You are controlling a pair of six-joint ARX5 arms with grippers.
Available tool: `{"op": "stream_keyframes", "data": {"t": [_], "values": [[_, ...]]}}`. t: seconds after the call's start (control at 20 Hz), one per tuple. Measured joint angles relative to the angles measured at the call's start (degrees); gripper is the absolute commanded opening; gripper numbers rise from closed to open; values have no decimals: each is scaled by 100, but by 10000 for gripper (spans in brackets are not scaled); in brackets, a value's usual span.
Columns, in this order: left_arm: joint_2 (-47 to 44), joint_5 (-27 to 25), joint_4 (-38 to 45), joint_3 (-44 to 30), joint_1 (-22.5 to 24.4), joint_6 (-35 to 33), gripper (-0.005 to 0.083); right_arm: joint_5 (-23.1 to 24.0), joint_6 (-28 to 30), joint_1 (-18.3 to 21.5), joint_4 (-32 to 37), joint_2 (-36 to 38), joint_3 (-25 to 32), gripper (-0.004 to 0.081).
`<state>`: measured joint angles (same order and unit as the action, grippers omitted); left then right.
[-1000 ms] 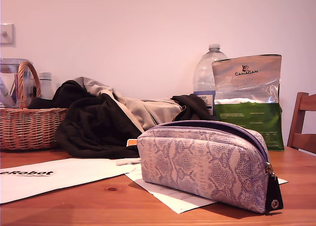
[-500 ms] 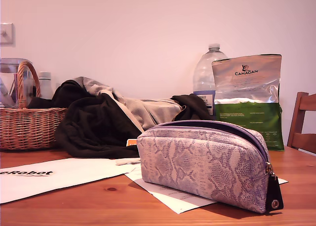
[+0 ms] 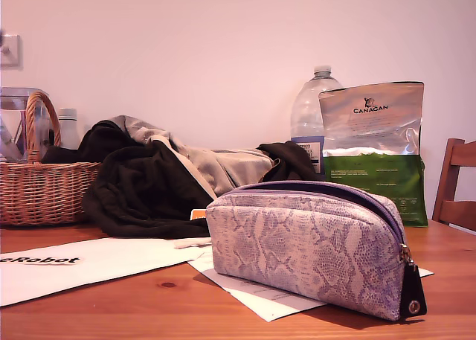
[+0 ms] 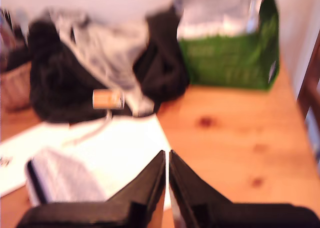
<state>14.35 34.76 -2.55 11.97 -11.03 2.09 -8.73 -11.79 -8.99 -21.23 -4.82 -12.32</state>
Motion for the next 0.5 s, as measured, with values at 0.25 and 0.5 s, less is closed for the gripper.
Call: {"op": "stream_keyframes", "data": {"t": [0.25, 0.5], "values": [[1600, 575, -352, 848, -516, -1709, -23, -164, -39, -590, -133, 0, 0, -13], [3438, 608, -1220, 2131, -1126, -3403, -23, -170, -48, -988, -245, 2, 0, -13]]}}
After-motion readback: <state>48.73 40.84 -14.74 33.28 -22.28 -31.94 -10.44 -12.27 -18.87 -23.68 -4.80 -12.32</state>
